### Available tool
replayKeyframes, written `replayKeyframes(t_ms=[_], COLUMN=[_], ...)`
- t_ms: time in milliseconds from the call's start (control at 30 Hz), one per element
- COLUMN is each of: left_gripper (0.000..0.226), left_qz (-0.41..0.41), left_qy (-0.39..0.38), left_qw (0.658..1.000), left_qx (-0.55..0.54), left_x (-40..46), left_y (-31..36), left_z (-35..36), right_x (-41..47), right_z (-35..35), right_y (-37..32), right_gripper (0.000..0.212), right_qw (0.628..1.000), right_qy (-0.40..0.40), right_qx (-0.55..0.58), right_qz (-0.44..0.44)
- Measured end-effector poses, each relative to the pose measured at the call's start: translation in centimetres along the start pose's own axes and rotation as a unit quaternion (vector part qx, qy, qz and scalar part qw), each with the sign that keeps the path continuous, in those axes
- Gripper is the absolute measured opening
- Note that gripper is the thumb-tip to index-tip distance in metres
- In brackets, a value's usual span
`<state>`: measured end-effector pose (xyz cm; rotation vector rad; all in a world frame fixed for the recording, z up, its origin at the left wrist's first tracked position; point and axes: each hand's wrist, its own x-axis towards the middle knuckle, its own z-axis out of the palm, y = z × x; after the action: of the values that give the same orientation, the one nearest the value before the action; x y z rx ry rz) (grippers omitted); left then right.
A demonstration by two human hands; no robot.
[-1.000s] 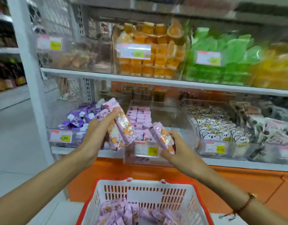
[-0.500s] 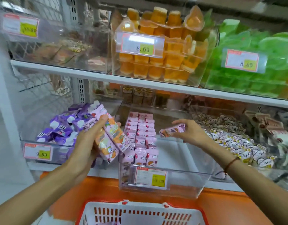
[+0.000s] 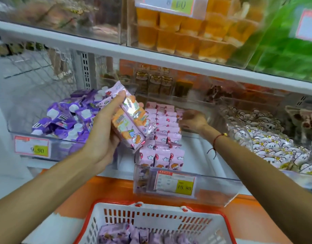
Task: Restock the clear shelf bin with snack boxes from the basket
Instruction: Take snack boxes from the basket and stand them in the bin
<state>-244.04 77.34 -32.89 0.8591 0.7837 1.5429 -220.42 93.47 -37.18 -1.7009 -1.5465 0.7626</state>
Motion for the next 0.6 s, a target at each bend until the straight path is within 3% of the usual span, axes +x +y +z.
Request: replayKeyframes(t_ms=[100,267,367,467,600], left_gripper=[0.029,0.026,0.027,0.03,0.029], left_qz=[-0.009,-0.006,-0.006,-0.005,-0.005], left_qy=[0.002,0.004,0.01,0.006,0.001], left_qw=[1.0,1.0,1.0,1.0,1.0], left_qx=[0.008,0.015,0.024,0.027,0.02], left_x=[0.0,-0.3,-0.2,-0.2,-0.4], left_y=[-0.2,-0.3,-0.4,-0.4,-0.2], left_z=[0.1,0.6,0.6,0.6,0.7], right_x=[-0.2,-0.6,-0.8,-0.6,-0.4], right_z=[0.5,1.4,1.5,1.2,0.9], right_y=[0.0,0.1,0.0,-0.1,0.0], right_gripper=[0.045,0.026,0.011,0.014,0.032], right_qw=[0.998,0.995,0.997,0.999,0.997], right_qy=[0.048,0.078,0.046,0.015,0.046], right_qx=[-0.029,-0.064,-0.057,-0.034,-0.064], right_qz=[-0.025,-0.019,-0.002,0.016,0.025])
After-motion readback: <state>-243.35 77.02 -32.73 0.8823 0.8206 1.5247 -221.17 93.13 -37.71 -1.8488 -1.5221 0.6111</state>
